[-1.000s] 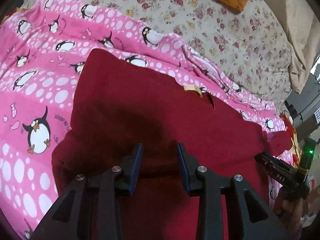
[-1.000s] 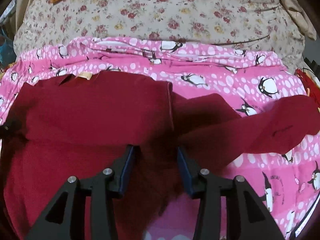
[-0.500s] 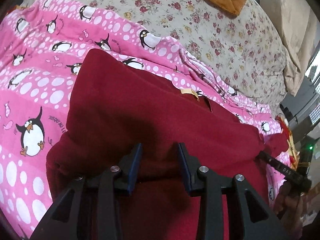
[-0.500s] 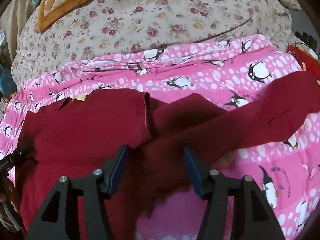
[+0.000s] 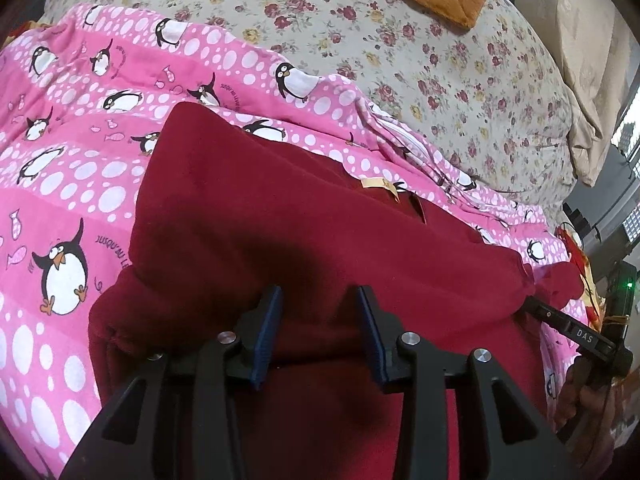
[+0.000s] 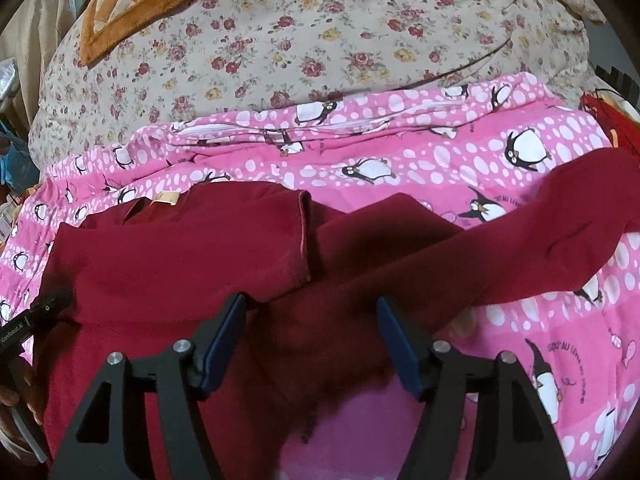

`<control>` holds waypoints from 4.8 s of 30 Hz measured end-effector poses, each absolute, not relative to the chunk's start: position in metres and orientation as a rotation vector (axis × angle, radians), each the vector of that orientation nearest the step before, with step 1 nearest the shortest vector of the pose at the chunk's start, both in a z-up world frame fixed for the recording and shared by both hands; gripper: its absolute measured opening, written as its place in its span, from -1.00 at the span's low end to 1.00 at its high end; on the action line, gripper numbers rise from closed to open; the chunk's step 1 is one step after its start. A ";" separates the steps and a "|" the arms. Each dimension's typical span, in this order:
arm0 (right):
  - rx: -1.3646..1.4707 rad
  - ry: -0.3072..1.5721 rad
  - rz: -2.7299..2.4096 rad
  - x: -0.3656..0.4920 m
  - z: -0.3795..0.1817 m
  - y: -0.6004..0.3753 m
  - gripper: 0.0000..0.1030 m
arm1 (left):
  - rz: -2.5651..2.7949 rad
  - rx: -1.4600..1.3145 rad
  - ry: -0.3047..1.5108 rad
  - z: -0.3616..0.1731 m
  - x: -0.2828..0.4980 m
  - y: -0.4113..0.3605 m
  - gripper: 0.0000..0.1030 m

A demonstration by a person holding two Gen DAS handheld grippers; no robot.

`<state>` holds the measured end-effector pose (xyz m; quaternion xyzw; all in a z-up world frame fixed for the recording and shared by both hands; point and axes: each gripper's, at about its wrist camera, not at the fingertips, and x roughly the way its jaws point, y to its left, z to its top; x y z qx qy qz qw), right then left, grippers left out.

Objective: Fold small clothes

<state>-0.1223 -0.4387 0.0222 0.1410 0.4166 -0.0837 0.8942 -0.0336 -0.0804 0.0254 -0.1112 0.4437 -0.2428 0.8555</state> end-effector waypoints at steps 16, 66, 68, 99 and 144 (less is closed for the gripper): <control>0.295 0.869 -0.171 -0.121 0.021 -0.439 0.39 | -0.510 -0.232 0.932 0.026 -0.033 -0.081 -0.63; 0.270 0.879 -0.165 -0.117 0.017 -0.435 0.53 | -0.508 -0.228 0.930 0.026 -0.034 -0.082 -0.62; 0.267 0.880 -0.165 -0.117 0.017 -0.435 0.53 | -0.508 -0.229 0.930 0.026 -0.034 -0.082 -0.62; 0.267 0.880 -0.162 -0.116 0.016 -0.435 0.55 | -0.508 -0.226 0.930 0.027 -0.034 -0.083 -0.61; 0.270 0.869 -0.173 -0.125 0.036 -0.451 0.56 | -0.510 -0.213 0.933 0.028 -0.034 -0.086 -0.53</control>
